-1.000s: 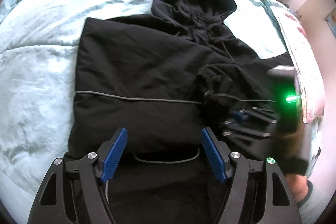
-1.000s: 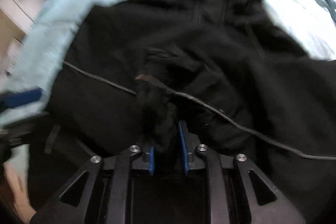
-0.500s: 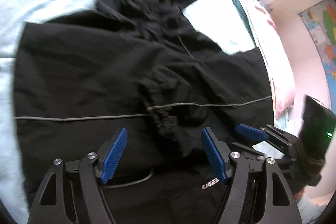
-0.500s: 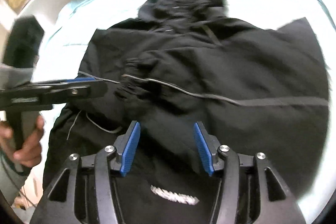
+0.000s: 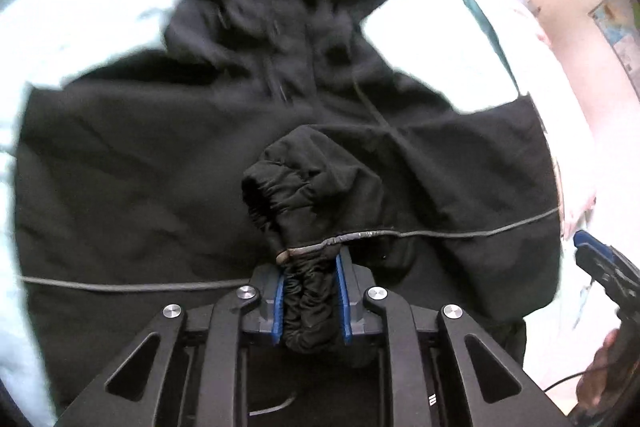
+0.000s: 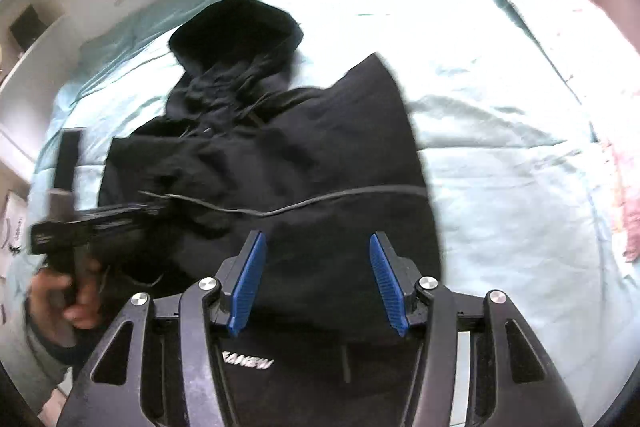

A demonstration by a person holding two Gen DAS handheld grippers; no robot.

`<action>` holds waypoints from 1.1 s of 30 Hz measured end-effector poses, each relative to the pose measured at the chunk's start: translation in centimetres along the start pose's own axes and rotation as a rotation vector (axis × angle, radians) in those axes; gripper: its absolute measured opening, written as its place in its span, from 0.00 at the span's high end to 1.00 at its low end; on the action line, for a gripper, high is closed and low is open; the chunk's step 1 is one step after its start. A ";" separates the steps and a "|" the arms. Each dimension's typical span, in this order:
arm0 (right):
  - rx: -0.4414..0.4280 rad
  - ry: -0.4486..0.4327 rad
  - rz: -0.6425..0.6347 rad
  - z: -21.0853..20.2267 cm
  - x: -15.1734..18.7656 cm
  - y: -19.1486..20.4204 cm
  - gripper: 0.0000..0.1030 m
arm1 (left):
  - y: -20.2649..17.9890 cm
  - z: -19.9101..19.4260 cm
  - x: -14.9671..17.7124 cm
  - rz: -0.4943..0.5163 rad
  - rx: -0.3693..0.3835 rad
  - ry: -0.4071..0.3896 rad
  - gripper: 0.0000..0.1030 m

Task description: Fold large clothes

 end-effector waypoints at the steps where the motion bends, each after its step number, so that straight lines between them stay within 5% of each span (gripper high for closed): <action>1: 0.009 -0.003 -0.003 -0.1 -0.2 -0.2 0.44 | 0.9 -1.6 -0.6 -0.016 -0.003 -0.037 0.80; 6: -0.012 0.005 -0.017 1.2 -1.6 0.1 0.44 | 8.1 -9.3 -2.2 -0.123 -0.062 -0.188 0.81; 8: -0.023 0.021 -0.036 2.5 -1.9 1.0 0.44 | 11.6 -10.7 -1.6 -0.165 -0.091 -0.192 0.81; 13: -0.060 0.112 -0.063 8.6 -1.4 3.8 0.43 | 16.4 -5.8 3.0 -0.234 -0.090 -0.002 0.80; 15: -0.010 0.203 -0.069 12.5 -0.3 4.0 0.41 | 17.3 -2.7 5.0 -0.255 -0.108 0.083 0.77; 21: 0.131 0.306 -0.174 16.6 1.4 4.9 0.30 | 17.5 -2.7 5.0 -0.248 -0.112 0.084 0.76; 24: 0.060 0.300 -0.136 15.0 0.4 4.9 0.29 | 17.1 -6.1 4.0 -0.177 -0.141 0.016 0.63; 28: -0.023 0.182 -0.123 12.0 -2.7 5.5 0.28 | 17.0 -10.6 2.1 -0.172 -0.126 -0.099 0.48; 33: -0.025 0.174 -0.167 14.1 -5.3 7.7 0.28 | 12.5 -9.1 -0.8 -0.131 -0.010 -0.109 0.47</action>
Point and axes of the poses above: each gripper's, at about its wrist camera, not at the fingertips, and z roughly the way its jaws point, y to its left, x to its underside, the point moved 6 cm from there along z, roughly the way its jaws point, and after that the axes turned 7 degrees about -x, right-handed, at the moved point
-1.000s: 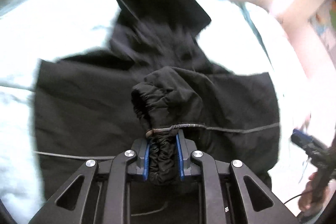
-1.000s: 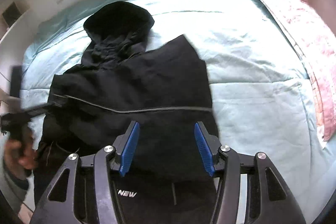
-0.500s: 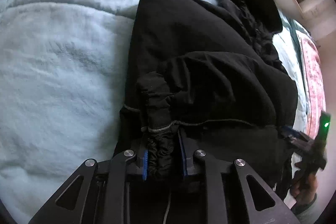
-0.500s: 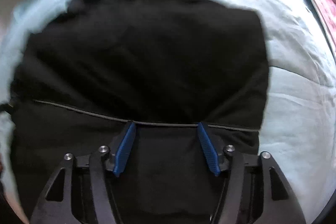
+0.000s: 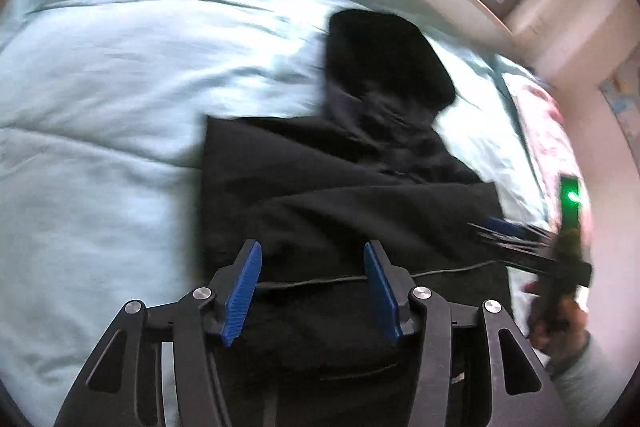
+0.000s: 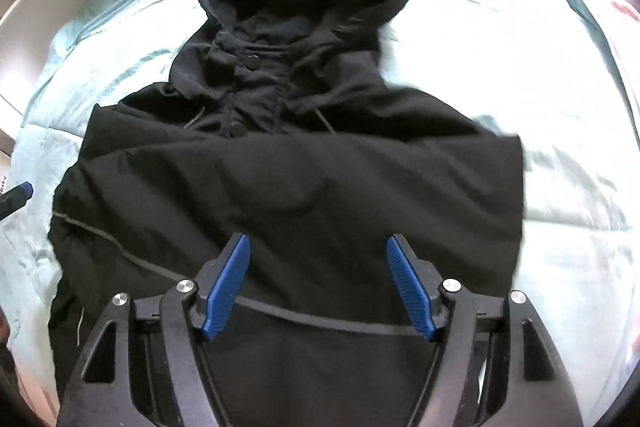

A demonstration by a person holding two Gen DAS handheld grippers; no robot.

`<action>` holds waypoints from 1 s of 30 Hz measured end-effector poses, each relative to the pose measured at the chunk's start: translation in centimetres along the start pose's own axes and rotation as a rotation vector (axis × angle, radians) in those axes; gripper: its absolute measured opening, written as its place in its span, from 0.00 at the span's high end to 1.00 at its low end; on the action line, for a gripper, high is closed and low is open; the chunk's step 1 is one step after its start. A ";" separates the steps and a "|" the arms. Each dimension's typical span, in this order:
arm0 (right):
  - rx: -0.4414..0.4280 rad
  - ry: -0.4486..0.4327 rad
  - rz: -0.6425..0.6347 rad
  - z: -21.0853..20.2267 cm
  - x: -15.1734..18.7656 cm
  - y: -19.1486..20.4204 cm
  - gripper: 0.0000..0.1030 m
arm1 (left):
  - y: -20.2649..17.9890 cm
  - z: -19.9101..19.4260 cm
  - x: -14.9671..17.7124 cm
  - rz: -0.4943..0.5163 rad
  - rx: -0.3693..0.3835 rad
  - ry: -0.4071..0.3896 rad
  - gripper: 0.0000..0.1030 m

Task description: Fold large clothes

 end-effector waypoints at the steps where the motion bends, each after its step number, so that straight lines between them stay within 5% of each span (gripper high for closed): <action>1: 0.009 0.005 -0.005 0.5 -0.1 0.4 0.28 | -1.4 1.5 0.0 0.028 0.007 0.024 0.47; 6: 0.107 0.101 0.013 5.5 0.3 -0.2 0.26 | -1.5 10.3 1.3 0.078 -0.210 0.185 0.47; 8: 0.108 0.115 0.016 6.3 0.8 -0.6 0.23 | -0.4 12.1 1.7 0.025 -0.193 0.212 0.47; 12: 0.091 0.138 0.018 5.9 0.8 -0.9 0.22 | -1.2 11.2 1.1 0.075 -0.218 0.212 0.47; 17: -0.036 0.052 0.024 0.4 2.0 0.1 0.23 | -1.5 5.2 2.1 0.102 -0.127 0.129 0.47; 21: 0.001 0.031 0.015 -2.7 6.2 0.2 0.23 | 0.9 4.1 4.8 0.068 -0.140 0.148 0.47; 25: 0.092 0.144 0.111 0.1 11.7 -1.0 0.20 | 2.3 7.2 7.0 0.066 -0.150 0.210 0.47; 30: 0.126 0.163 0.122 0.5 12.5 -1.0 0.16 | 0.6 7.1 6.2 0.096 -0.261 0.219 0.45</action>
Point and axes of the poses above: each gripper's, at about its wrist camera, not at the fingertips, and z roughly the way its jaws point, y to its left, x to its underside, the point moved 6 cm from there along z, roughly the way its jaws point, and after that the axes turned 7 degrees about -x, right-handed, at the moved point
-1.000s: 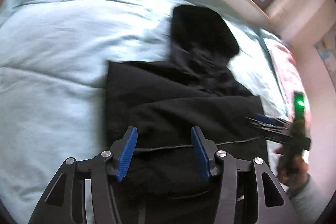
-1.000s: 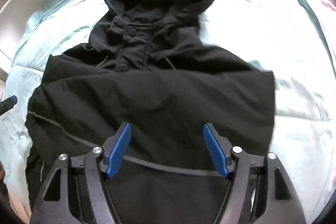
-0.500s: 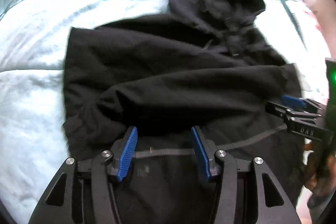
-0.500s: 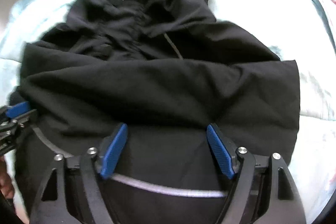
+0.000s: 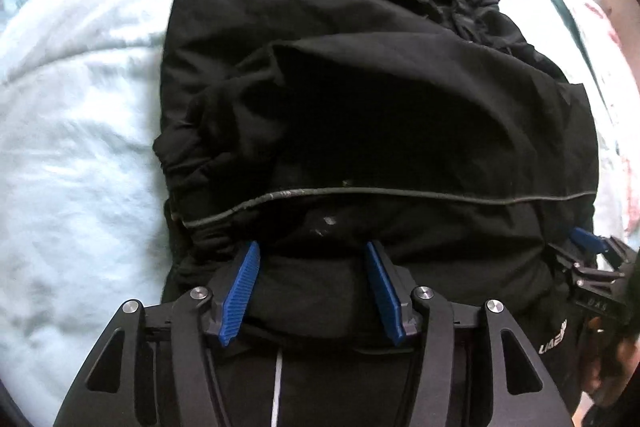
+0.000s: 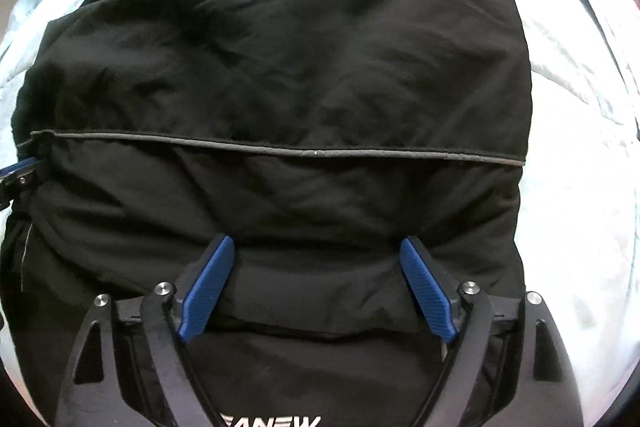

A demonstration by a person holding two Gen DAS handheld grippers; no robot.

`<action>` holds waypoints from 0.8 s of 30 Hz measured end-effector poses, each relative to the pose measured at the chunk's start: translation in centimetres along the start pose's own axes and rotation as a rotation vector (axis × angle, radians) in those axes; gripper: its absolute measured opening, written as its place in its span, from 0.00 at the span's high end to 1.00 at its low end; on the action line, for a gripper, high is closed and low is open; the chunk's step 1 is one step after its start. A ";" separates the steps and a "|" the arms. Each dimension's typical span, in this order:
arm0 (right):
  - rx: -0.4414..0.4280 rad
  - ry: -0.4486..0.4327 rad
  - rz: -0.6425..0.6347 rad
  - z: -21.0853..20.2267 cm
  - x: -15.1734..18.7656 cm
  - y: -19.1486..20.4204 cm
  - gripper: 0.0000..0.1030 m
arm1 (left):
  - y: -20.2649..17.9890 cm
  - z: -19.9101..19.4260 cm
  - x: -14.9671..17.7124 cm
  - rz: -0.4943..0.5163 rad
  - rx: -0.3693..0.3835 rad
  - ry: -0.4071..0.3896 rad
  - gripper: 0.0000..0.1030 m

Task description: Fold large clothes

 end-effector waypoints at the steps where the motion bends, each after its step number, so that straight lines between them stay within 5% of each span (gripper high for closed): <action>1: -0.012 0.014 0.022 -0.6 0.1 -0.2 0.16 | -0.4 -1.3 0.2 0.031 -0.011 -0.021 0.45; 11: -0.180 -0.161 0.198 -10.8 0.7 -2.6 0.16 | 1.0 -13.3 3.1 0.018 0.132 -0.143 0.45; 17: -0.261 -0.346 0.268 -18.3 -3.4 -2.7 0.16 | 2.6 -20.2 0.2 0.043 0.143 -0.284 0.45; 24: -0.270 -0.506 0.163 -25.8 -10.0 -1.0 0.16 | 1.4 -24.6 -6.2 0.039 0.184 -0.434 0.44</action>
Point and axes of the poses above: each gripper's, at about its wrist camera, not at the fingertips, and z roughly the way its jaws point, y to its left, x to its underside, the point moved 6 cm from there along z, roughly the way its jaws point, and after that the axes turned 7 degrees about -x, right-handed, at the moved point
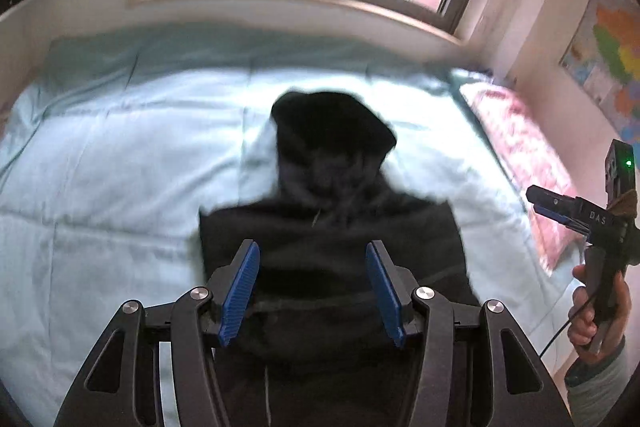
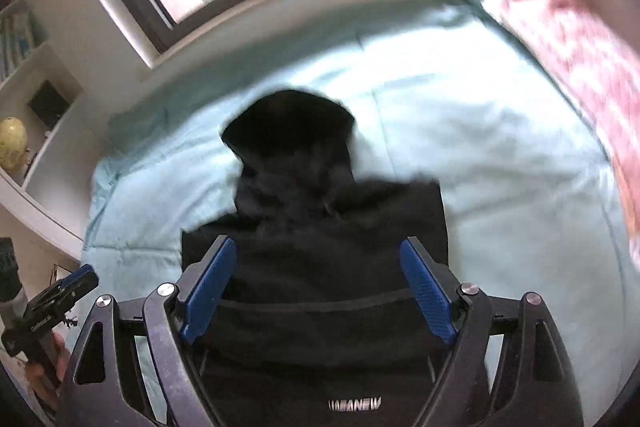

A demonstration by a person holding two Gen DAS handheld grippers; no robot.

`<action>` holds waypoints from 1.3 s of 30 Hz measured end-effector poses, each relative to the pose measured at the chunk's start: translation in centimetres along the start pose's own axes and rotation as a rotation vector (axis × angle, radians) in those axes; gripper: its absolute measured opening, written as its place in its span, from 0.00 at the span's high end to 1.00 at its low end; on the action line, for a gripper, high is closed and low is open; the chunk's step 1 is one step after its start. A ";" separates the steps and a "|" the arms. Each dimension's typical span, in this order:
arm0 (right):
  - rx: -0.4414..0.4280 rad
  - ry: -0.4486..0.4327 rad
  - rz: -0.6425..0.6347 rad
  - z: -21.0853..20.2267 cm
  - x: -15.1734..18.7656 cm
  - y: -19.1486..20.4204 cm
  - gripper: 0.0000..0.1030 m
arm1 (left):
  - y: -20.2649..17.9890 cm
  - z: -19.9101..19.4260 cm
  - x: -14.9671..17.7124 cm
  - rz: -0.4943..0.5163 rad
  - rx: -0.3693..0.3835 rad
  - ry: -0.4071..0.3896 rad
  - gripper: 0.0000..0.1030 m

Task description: Fold large clothes

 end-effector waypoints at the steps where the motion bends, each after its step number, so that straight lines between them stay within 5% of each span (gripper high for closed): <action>1: -0.001 -0.007 -0.004 0.1 -0.8 0.2 0.16 | -0.3 0.5 -1.3 0.002 0.003 -0.014 0.43; 8: 0.057 0.023 0.009 7.0 -6.5 -2.3 0.16 | -1.6 9.1 -6.9 0.035 -0.027 0.007 0.41; 24: 0.132 0.143 0.012 29.2 -11.1 -9.6 0.16 | -0.2 32.2 -13.4 -0.008 -0.075 0.135 0.41; 28: 0.131 0.183 0.004 33.1 -11.3 -10.2 0.18 | 1.1 35.8 -14.1 -0.033 -0.186 0.133 0.41; 30: 0.158 0.223 -0.035 35.5 -10.9 -10.1 0.43 | 3.1 36.9 -14.6 -0.087 -0.247 0.135 0.47; 31: 0.189 0.234 -0.055 36.1 -10.8 -10.2 0.81 | 4.4 36.9 -14.9 -0.133 -0.244 0.130 0.58; 32: 0.221 0.234 -0.063 36.4 -10.8 -10.4 0.91 | 5.5 36.6 -15.0 -0.181 -0.203 0.131 0.60; 36: 0.177 0.044 -0.037 31.5 -12.6 -10.2 0.93 | 9.0 33.1 -14.4 -0.371 0.058 0.113 0.60; 39: 0.160 -0.002 -0.097 29.5 -11.8 -8.8 0.93 | 10.1 33.0 -12.2 -0.393 0.107 0.172 0.58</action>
Point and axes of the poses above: each gripper's, at about its wrist camera, not at the fingertips, and z roughly the way its jaws point, y to its left, x to its underside, the point moved 6 cm from there along z, roughly the way its jaws point, and after that the axes turned 7 degrees about -x, right-handed, at the moved point
